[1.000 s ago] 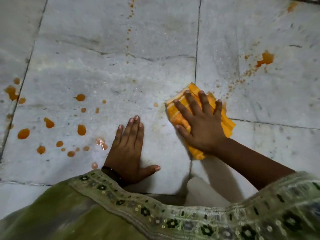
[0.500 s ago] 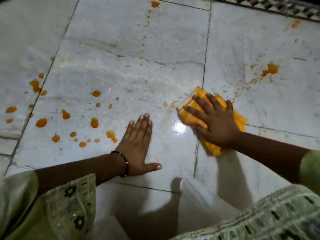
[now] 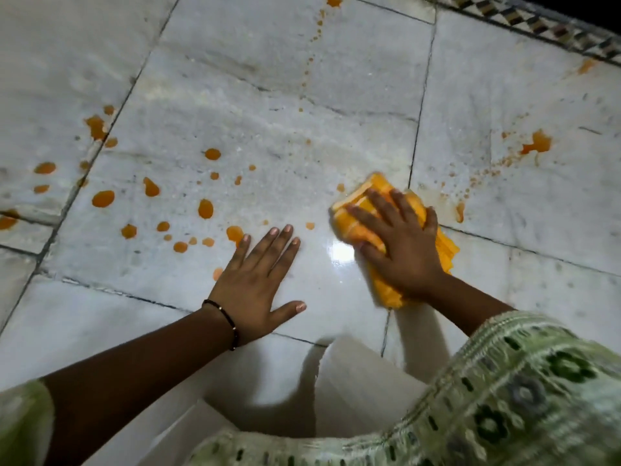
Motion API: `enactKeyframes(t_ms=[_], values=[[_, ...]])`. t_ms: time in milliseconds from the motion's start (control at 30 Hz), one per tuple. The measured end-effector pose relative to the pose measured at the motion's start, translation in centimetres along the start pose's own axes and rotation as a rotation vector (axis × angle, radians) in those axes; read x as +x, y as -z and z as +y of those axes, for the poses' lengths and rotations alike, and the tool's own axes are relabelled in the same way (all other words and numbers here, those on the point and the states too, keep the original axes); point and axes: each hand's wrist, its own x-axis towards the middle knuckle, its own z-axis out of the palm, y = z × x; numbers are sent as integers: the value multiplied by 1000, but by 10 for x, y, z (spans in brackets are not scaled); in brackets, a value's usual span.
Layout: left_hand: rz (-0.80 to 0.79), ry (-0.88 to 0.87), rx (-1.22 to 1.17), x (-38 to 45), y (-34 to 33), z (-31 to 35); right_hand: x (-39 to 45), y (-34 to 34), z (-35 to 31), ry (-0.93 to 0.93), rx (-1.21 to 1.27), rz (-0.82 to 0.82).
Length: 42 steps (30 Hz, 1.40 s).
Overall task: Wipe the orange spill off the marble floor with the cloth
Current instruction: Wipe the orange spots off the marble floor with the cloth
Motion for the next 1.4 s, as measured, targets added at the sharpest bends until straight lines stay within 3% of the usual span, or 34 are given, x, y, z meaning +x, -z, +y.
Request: enactKeyframes(t_ms=[67,133,333,367,533,567,667,733,800,867,967,1033,1133,1200,1400], values=[[0,-20,37,-9,1,-10,37,4,-5,-275,75,30],[-15,-50,78,-13,3,-16,65,7,-22,-353,65,0],[-22,-49,74,-15,3,-15,16,-2,-34,154,-92,-29],[-20,-56,78,-15,3,-17,11,0,-22,130,-79,-32],[-23,-58,109,-14,3,-17,66,14,-12,-339,72,-50],[-29,-58,108,-13,4,-16,70,14,-24,-303,55,-73],[-37,-63,110,-14,5,-17,39,3,-61,81,-51,-100],[-32,-74,114,-14,4,-18,6,-3,-62,225,-75,-83],[-33,-77,110,-15,3,-18,-1,-1,-40,155,-74,-51],[-24,-68,110,-15,3,-18,15,3,-21,-35,-41,-35],[-16,-67,115,-15,1,-17,51,7,-31,-236,44,-59],[-9,-17,105,-16,1,-17,54,7,-50,-150,-12,-90],[17,65,87,-19,1,-16,16,0,-61,132,-139,-80],[16,84,74,-21,0,-15,-11,-3,-51,195,-163,-73],[-3,119,71,-32,-6,-16,45,9,-36,-221,23,-67]])
